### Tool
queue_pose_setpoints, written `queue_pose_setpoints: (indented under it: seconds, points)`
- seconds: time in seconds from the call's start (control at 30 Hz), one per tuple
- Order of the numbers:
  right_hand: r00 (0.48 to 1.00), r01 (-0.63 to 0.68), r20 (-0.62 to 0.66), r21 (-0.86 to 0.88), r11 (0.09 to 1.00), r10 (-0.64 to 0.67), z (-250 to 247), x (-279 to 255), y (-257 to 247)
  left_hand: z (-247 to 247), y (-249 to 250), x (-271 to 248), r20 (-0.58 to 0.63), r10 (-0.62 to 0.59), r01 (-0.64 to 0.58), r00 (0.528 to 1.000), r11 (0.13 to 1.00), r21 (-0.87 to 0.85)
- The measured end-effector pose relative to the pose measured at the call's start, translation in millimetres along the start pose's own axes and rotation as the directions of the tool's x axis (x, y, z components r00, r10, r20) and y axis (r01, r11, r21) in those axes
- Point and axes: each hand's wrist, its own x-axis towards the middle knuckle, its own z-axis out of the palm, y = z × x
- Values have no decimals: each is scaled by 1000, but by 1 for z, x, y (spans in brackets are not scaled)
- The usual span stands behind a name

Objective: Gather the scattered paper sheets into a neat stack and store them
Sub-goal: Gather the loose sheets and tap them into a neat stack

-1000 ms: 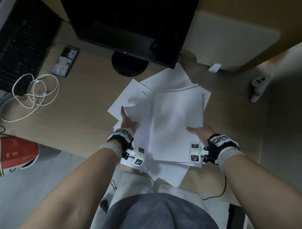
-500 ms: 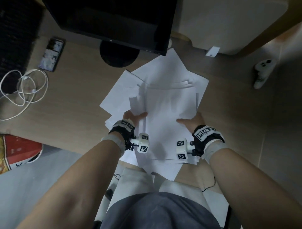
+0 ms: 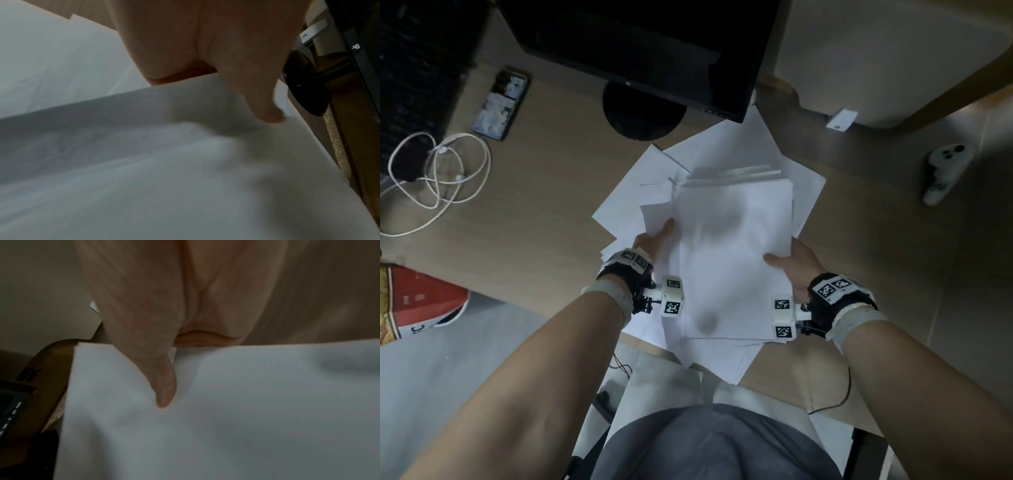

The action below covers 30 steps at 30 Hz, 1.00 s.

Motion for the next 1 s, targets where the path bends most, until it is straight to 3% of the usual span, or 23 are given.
queue_pose_setpoints:
  seconds: [0.07,0.2,0.27,0.4,0.53,0.6,0.7,0.9,1.0]
  points:
    - [998,-31,60,8,1000,30,10,6,-5,-1,-5,8,57,0,-1,998,1000,10]
    - [999,4,41,-123,992,1,35,24,-11,-1,-19,28,160,-19,45,987,986,-162]
    - [1000,-11,-1,-151,988,11,41,25,-15,-4,-15,16,210,-7,63,978,963,-261]
    - [987,-18,-162,-104,994,1,42,23,-16,5,-4,3,296,95,-1,951,953,-303]
    - [977,-18,-211,-31,999,11,29,12,-13,18,10,-8,298,195,-99,935,946,-308]
    - [971,3,-240,57,998,10,19,2,-14,20,18,-17,328,264,-149,907,930,-335]
    - [951,140,-298,188,972,-79,6,-22,-27,20,35,-38,390,350,-217,851,913,-346]
    - [917,252,-343,110,961,-202,-27,-68,-71,8,74,-109,390,557,-428,733,824,-372]
    - [909,327,-297,77,942,-292,-36,-88,-89,3,82,-144,331,632,-527,700,771,-357]
